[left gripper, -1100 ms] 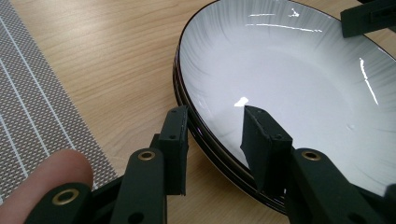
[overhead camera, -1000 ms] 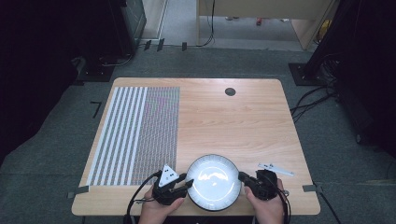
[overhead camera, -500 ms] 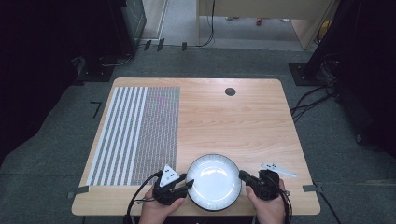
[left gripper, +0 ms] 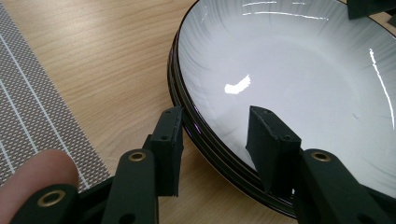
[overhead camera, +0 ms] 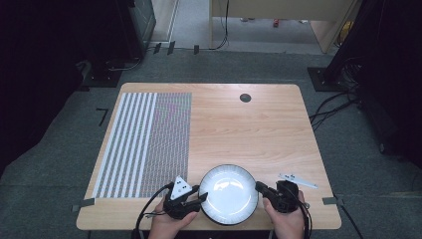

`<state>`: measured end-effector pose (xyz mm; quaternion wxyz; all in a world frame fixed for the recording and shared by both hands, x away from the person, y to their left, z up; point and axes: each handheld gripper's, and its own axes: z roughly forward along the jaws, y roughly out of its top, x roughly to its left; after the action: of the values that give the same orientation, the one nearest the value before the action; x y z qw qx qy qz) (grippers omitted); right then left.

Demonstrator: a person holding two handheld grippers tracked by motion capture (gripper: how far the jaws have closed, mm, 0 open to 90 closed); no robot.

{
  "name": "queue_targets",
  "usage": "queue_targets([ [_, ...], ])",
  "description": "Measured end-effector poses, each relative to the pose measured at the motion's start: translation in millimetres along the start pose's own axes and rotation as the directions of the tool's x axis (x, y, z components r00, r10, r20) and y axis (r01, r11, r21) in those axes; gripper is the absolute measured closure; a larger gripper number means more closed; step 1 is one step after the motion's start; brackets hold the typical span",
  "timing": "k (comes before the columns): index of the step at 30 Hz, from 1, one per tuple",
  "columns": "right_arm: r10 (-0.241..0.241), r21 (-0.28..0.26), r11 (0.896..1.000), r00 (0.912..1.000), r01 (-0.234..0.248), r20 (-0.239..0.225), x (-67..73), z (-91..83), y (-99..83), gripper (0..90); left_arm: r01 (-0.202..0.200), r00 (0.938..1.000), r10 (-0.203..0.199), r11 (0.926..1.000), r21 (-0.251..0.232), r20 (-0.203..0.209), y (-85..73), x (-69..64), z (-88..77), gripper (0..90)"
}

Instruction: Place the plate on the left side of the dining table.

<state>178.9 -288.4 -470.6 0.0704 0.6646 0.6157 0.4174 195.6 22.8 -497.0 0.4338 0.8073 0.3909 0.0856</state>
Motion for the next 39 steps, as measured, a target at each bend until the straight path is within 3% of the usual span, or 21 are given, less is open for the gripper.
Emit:
queue_targets([
  [7, -0.001, -0.003, 1.0, 1.0, 0.001, 0.004, -1.7, 0.1, 0.3, 89.6, -0.004, 1.0, 0.004, 1.0, -0.002, 0.007, 0.9, 1.2, -1.7, 52.8],
  [14, -0.001, -0.015, 1.0, 1.0, 0.002, 0.006, -3.6, -2.7, 2.0, 89.6, -0.014, 0.9998, 0.014, 0.999, -0.043, -0.011, 4.5, 0.3, -10.0, 53.2],
  [20, -0.002, -0.015, 1.0, 1.0, 0.002, 0.004, -3.9, -3.7, 2.6, 89.6, -0.024, 0.9993, 0.026, 0.998, -0.058, 0.026, 5.4, -6.9, -9.8, 57.1],
  [27, -0.006, -0.021, 1.0, 0.9999, 0.006, 0.01, -3.6, -5.8, 3.0, 89.6, 0.001, 0.999, 0.002, 0.9988, -0.048, 0.045, 6.6, -8.2, -6.9, 58.5],
  [39, -0.023, -0.035, 0.999, 0.9995, 0.024, 0.021, -4.3, -10.6, 3.6, 89.4, -0.01, 0.9983, 0.012, 0.9992, -0.039, 0.058, 7.0, -9.6, -3.6, 58.1],
])
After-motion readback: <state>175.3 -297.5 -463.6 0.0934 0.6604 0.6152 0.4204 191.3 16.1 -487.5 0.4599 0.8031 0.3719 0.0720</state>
